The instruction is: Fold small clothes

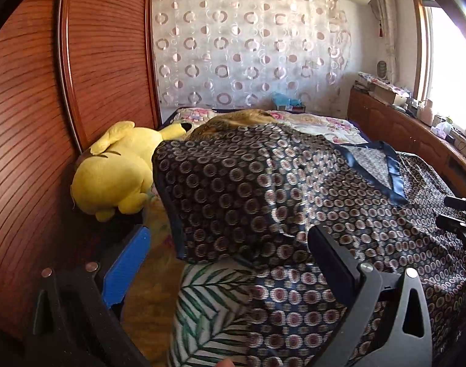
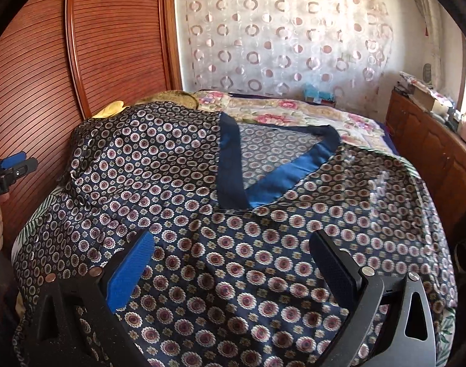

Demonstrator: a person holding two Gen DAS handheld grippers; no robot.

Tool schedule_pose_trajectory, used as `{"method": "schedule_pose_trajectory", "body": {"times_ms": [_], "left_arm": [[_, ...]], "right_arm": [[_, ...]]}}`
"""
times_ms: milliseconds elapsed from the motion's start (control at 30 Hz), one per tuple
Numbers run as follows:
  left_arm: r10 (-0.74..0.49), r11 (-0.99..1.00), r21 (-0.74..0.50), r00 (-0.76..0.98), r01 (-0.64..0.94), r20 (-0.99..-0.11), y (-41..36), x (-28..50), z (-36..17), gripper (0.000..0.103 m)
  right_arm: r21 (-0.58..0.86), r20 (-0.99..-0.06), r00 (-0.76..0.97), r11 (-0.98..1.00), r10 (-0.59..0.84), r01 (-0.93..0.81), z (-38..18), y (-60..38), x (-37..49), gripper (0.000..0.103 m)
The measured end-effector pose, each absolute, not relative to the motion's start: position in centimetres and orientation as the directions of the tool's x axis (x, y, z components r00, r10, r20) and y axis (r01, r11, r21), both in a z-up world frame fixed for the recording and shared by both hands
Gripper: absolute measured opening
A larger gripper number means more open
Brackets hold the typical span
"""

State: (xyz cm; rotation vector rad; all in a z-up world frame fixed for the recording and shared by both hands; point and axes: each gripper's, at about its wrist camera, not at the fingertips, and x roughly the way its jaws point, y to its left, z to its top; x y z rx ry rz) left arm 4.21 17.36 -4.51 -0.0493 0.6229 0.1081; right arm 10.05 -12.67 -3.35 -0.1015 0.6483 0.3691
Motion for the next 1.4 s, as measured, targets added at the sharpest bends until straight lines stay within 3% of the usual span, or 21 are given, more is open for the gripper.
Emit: {"method": "schedule_pose_trajectory", "body": {"times_ms": [233, 500, 800, 900, 1000, 1067, 1200, 1400], "left_arm": [[0.038, 0.987, -0.091, 0.754, -0.129, -0.656, 22.3, 6.9, -6.4, 0.081], [-0.056, 0.978, -0.179, 0.680, -0.112, -0.731, 25.0, 10.6, -8.9, 0.078], [-0.169, 0.956, -0.276, 0.582, -0.099, -0.796, 25.1, 11.3, -11.7, 0.057], [-0.207, 0.946, -0.313, 0.590, -0.081, -0.780, 25.3, 11.1, -11.9, 0.047], [-0.213, 0.948, -0.312, 0.599, -0.066, -0.772, 24.9, 10.7, -11.6, 0.030], [-0.200, 0.955, -0.290, 0.606, -0.053, -0.770, 24.3, 10.4, -11.2, 0.013], [-0.133, 0.977, -0.207, 0.638, -0.042, -0.758, 23.3, 9.6, -10.0, 0.006], [-0.122, 0.986, -0.169, 0.750, 0.013, -0.650, 20.7, 8.0, -4.5, 0.005]], "right_arm": [[0.003, -0.649, 0.680, 0.895, 0.341, -0.446, -3.9, -10.2, 11.2, 0.084], [0.003, -0.664, 0.646, 0.865, 0.377, -0.502, -4.8, -8.8, 11.5, 0.084], [0.041, -0.673, 0.607, 0.841, 0.422, -0.540, -5.0, -9.1, 10.9, 0.082], [0.039, -0.681, 0.597, 0.836, 0.423, -0.548, -5.3, -9.0, 10.8, 0.070], [0.044, -0.680, 0.595, 0.834, 0.428, -0.550, -5.1, -9.2, 10.7, 0.068], [0.056, -0.677, 0.591, 0.832, 0.438, -0.552, -5.1, -9.5, 10.6, 0.061], [0.065, -0.679, 0.587, 0.832, 0.441, -0.551, -4.9, -10.0, 10.4, 0.044], [0.062, -0.672, 0.601, 0.842, 0.432, -0.536, -4.5, -11.2, 10.1, 0.044]]}}
